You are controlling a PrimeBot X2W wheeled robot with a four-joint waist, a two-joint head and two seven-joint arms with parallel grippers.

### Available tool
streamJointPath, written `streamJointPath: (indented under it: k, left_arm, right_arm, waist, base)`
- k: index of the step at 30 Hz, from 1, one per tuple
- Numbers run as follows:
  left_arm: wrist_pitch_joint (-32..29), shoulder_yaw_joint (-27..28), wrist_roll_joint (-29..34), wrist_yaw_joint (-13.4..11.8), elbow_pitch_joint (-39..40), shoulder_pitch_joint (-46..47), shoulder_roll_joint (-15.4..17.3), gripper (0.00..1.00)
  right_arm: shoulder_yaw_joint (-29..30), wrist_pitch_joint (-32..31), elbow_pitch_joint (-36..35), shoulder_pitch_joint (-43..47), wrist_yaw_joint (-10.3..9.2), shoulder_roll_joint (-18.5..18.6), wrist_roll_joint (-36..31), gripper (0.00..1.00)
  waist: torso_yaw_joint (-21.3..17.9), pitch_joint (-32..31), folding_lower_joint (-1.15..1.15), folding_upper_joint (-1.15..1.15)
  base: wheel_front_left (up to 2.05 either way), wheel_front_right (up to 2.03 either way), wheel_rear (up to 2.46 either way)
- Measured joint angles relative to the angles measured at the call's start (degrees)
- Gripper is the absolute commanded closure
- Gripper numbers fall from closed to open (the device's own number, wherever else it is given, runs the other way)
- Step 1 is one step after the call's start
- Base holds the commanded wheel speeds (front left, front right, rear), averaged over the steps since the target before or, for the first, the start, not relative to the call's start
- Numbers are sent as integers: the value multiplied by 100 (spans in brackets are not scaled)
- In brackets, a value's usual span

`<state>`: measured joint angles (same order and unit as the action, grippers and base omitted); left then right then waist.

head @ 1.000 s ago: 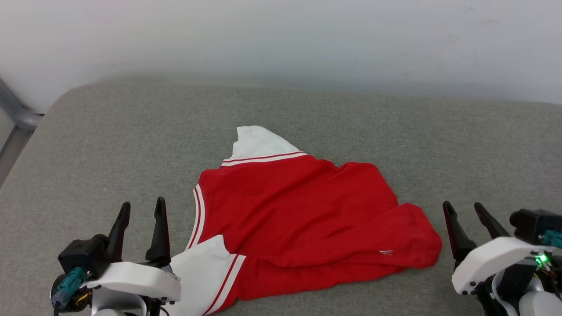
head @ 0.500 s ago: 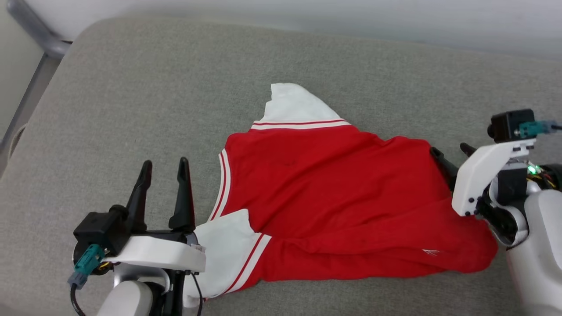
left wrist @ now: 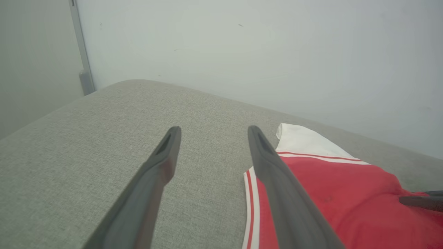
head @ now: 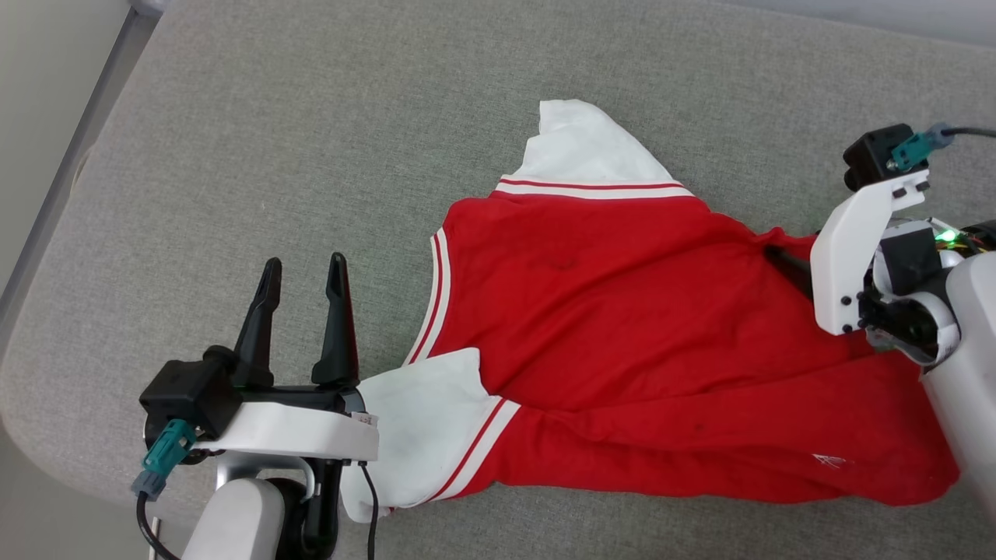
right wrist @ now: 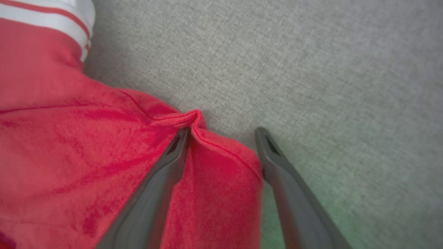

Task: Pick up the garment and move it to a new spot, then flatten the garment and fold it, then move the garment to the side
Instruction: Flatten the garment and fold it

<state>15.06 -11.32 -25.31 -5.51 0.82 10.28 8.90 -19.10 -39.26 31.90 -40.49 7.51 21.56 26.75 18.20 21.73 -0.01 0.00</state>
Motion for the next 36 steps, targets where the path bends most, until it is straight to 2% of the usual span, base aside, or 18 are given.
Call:
streamJointPath:
  k: [1,2,9,14,19,23,26,27,29,33,36]
  left_arm:
    - [1,46,41,44,-8,0,-40,0]
    - [1,78,83,80,-20,-1,-67,0]
    - [1,315,258,255,-178,-39,-212,0]
    - [1,455,398,336,-221,-114,-189,0]
    - [-41,471,420,354,-301,-283,-75,0]
    - [-168,474,413,349,-298,-385,-1,0]
    - [-264,475,399,341,-285,-488,60,0]
    - [-358,485,391,322,-271,-599,126,0]
    - [-425,482,386,298,-269,-663,142,0]
    - [-509,495,341,291,-283,-728,192,0]
    - [-560,489,333,292,-311,-756,229,0]
  right_arm:
    - [-4,-133,41,-49,0,1,67,87]
    - [-3,-224,58,-77,0,2,158,100]
    - [-90,-215,-67,-82,1,66,447,100]
    - [48,-65,-492,183,3,163,557,100]
    - [543,20,-1037,782,2,232,521,100]
    - [1236,12,-1477,1578,2,129,268,100]
    - [1867,-33,-1872,2354,1,-148,85,100]
    - [2451,-140,-2349,3171,1,-581,-123,100]
    - [2760,-270,-2664,3722,1,-938,-266,100]
    - [2970,-414,-3100,4581,0,-1640,-439,100]
    - [2975,-471,-3210,4996,0,-1804,-375,100]
  waist:
    - [4,14,0,0]
    - [4,26,0,0]
    - [-154,-46,1,0]
    - [-400,-229,1,0]
    - [-755,-459,1,0]
    - [-1060,-685,1,0]
    - [-1281,-866,1,0]
    - [-1503,-1025,1,0]
    - [-1637,-1122,1,0]
    - [-1859,-1263,1,0]
    - [-1949,-1347,0,0]
  base:
    - [0,0,0]
    - [0,0,0]
    - [0,0,0]
    - [0,0,0]
    - [0,0,0]
    - [0,0,0]
    - [0,0,0]
    - [0,0,0]
    - [0,0,0]
    - [0,0,0]
    - [0,0,0]
